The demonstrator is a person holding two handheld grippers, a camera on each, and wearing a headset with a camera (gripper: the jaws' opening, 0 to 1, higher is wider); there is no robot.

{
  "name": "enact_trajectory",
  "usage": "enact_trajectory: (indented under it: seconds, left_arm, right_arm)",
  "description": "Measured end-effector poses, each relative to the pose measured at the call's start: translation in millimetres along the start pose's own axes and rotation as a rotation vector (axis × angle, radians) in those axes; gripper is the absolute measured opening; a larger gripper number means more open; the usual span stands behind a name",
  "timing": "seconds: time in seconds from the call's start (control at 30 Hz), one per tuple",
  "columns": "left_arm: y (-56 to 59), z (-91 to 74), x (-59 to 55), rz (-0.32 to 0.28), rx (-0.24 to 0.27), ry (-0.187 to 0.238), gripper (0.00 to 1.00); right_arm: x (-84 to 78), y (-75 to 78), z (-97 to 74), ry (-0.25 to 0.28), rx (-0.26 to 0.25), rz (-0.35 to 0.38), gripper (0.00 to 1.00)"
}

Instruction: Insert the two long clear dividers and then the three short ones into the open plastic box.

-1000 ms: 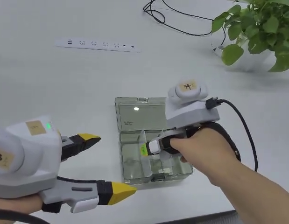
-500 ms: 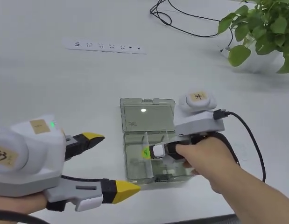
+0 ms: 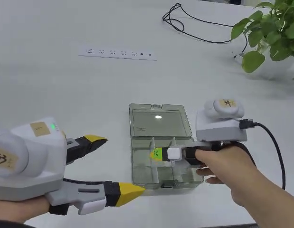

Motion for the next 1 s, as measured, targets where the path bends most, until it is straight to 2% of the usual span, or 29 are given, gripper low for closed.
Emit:
enact_trajectory:
  seconds: [0.2, 0.3, 0.6, 0.67, 0.7, 0.73, 0.77, 0.8, 0.9, 0.97, 1.0]
  left_arm:
    - [1.8, -4.9, 3.1, -0.004, 0.029, 0.006, 0.80]
    - [3.5, -6.8, 4.0, -0.007, 0.040, 0.010, 0.80]
    - [4.4, -13.3, 3.2, -0.018, 0.075, 0.017, 0.80]
    - [3.7, -14.1, 2.8, -0.029, 0.081, 0.021, 0.80]
    - [3.6, -14.3, 2.6, -0.032, 0.084, 0.021, 0.80]
    - [3.8, -14.3, 2.3, -0.034, 0.087, 0.019, 0.80]
    - [4.1, -14.3, 2.4, -0.034, 0.088, 0.019, 0.80]
    - [4.4, -14.2, 2.6, -0.034, 0.088, 0.019, 0.81]
    - [5.0, -13.2, 4.0, -0.035, 0.087, 0.022, 0.81]
    - [4.8, -12.3, 4.6, -0.036, 0.086, 0.022, 0.81]
    - [4.8, -11.9, 5.1, -0.036, 0.085, 0.023, 0.81]
  right_arm:
    - [7.9, -5.3, -24.1, 0.054, 0.049, -0.030, 0.25]
    - [13.6, -9.2, -39.5, 0.097, 0.095, -0.066, 0.29]
    - [5.2, -11.3, -72.0, 0.096, 0.147, -0.218, 0.33]
    - [5.7, -5.9, -80.3, 0.109, 0.132, -0.296, 0.34]
    - [2.9, -1.9, -82.5, 0.090, 0.122, -0.288, 0.35]
    - [1.1, 4.3, -86.0, 0.077, 0.106, -0.338, 0.36]
    - [1.5, 7.3, -88.3, 0.086, 0.097, -0.374, 0.36]
    - [-0.7, 12.5, -89.7, 0.070, 0.082, -0.381, 0.37]
    - [-6.6, 28.6, -93.9, 0.017, 0.019, -0.481, 0.40]
    - [-8.2, 33.6, -95.6, 0.003, 0.005, -0.543, 0.43]
    - [-8.6, 36.2, -96.2, -0.001, 0.003, -0.551, 0.45]
Point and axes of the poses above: the centre of the closed fingertips' face, and the gripper's own axes: z roughly forward along the fingers, y roughly to its right, x roughly out of its top, the point moved 3 cm from there along -z, roughly backward along the fingers, and after that the axes turned 14 degrees about -y, right-handed, at the moved point
